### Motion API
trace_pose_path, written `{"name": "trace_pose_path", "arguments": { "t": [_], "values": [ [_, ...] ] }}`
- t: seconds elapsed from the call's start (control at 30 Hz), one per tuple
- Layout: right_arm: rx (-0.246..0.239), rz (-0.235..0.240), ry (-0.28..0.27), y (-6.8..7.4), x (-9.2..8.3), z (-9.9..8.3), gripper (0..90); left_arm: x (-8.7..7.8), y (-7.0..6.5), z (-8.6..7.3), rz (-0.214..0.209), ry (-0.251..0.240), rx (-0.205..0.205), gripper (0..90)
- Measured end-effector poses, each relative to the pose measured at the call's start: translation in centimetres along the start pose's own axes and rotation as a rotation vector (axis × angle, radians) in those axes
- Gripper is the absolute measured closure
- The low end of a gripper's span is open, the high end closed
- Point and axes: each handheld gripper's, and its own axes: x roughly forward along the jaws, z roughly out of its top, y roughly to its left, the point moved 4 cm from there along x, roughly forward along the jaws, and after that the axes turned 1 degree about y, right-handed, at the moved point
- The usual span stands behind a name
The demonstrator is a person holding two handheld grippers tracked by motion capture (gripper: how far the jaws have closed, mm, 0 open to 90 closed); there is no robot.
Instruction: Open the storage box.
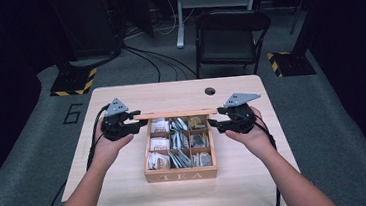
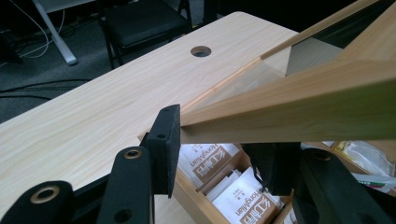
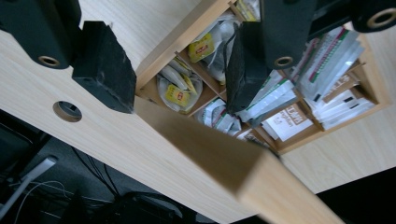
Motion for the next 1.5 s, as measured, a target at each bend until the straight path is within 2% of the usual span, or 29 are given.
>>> {"name": "trace_pose_path", "arguments": {
  "t": [0.17, 0.27, 0.33, 0.47, 0.63, 0.77, 0.9, 1.1, 1.33, 1.5],
  "values": [
    [0.012, -0.017, 0.001, -0.8, 1.1, -0.3, 45.1, 0.1, 0.4, 0.5, -0.006, 0.001, -0.007, 56.2],
    [0.036, -0.016, -0.002, -1.3, 2.0, -0.2, 47.3, 0.2, 0.6, 0.8, -0.004, -0.001, -0.012, 56.4],
    [0.054, -0.022, 0.001, -1.6, 2.6, -0.2, 47.2, 0.2, 0.6, 0.9, -0.006, 0.004, -0.018, 56.5],
    [0.056, -0.044, 0.001, -2.2, 3.6, -0.1, 46.5, 0.3, 0.8, 1.2, -0.003, 0.003, -0.019, 56.6],
    [0.073, -0.038, 0.002, -2.9, 4.6, -0.1, 46.0, 0.4, 1.1, 1.4, -0.007, -0.005, -0.031, 56.8],
    [0.070, -0.043, -0.008, -3.4, 5.1, 0.0, 45.4, 0.4, 1.2, 1.5, -0.012, -0.005, -0.033, 56.8],
    [0.083, -0.030, -0.010, -3.7, 5.5, -0.2, 49.3, 0.5, 1.3, 1.7, -0.013, -0.002, -0.036, 56.9],
    [0.105, -0.022, -0.028, -3.9, 5.8, -0.1, 49.5, 0.6, 1.5, 1.9, -0.012, -0.008, -0.045, 56.9],
    [0.093, -0.025, -0.027, -4.0, 6.3, 0.1, 52.8, 0.7, 1.7, 2.1, -0.012, -0.004, -0.046, 57.2],
    [0.122, -0.009, -0.031, -4.2, 6.5, 0.2, 55.5, 0.8, 1.9, 2.4, -0.010, -0.009, -0.048, 57.5]
  ]
}}
